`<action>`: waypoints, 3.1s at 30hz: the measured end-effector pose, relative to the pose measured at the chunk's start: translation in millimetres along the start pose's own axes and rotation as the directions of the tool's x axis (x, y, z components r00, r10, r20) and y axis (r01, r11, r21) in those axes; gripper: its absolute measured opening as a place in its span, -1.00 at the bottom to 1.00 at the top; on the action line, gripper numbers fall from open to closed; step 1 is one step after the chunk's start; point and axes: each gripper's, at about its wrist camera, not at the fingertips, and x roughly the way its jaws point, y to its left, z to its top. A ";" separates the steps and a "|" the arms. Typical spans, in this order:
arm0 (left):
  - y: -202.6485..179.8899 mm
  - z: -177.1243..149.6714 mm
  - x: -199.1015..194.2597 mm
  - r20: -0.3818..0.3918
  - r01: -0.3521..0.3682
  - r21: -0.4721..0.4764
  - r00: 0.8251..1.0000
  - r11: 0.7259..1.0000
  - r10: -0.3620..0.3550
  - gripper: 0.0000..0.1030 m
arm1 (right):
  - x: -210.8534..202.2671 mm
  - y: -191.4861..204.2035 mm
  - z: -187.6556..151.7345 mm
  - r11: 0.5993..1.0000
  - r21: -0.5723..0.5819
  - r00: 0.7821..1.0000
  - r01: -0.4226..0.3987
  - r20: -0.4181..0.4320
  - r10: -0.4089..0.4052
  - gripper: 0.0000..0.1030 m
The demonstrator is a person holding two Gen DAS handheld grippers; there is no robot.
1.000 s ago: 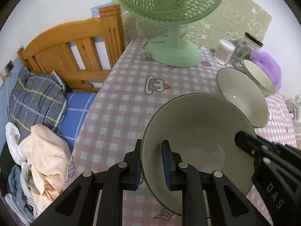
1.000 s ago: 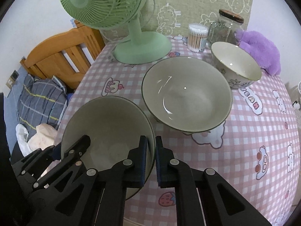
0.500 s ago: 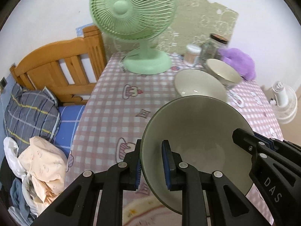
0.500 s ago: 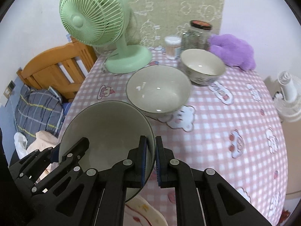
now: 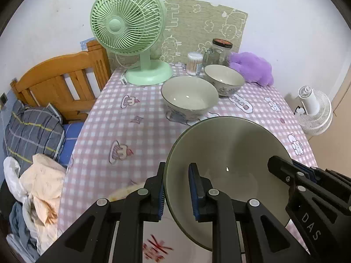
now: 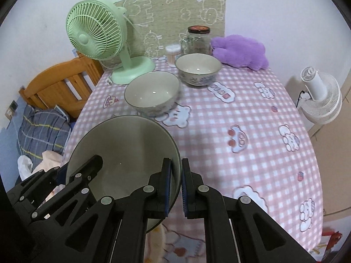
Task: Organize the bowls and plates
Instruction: 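Lift the bowl with the right gripper and carry it toward the plates, then lower the bowl onto the table beside the plates and open the right gripper, then move the right gripper to another blue-patterned bowl and grasp its rim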
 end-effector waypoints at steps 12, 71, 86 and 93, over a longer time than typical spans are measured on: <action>-66.2 -48.4 -4.1 -0.072 -0.040 -0.043 0.997 0.998 0.036 -0.67 | -20.1 -64.6 -37.9 0.997 -0.068 0.998 -0.028 -0.052 0.024 -0.78; -61.0 -33.3 -20.4 -0.034 0.027 0.048 0.999 0.999 -0.025 0.58 | -32.5 -66.0 -41.8 0.999 -0.053 1.000 0.006 -0.022 -0.007 0.51; 0.8 24.9 -19.9 0.053 0.016 0.067 0.998 0.998 -0.020 0.58 | -32.7 1.9 6.7 1.000 -0.005 0.995 0.031 0.093 -0.030 0.51; 12.0 47.2 -2.4 0.062 0.010 0.021 0.998 1.000 -0.011 0.57 | -19.4 16.9 34.7 0.998 -0.045 0.994 0.051 0.097 -0.047 0.51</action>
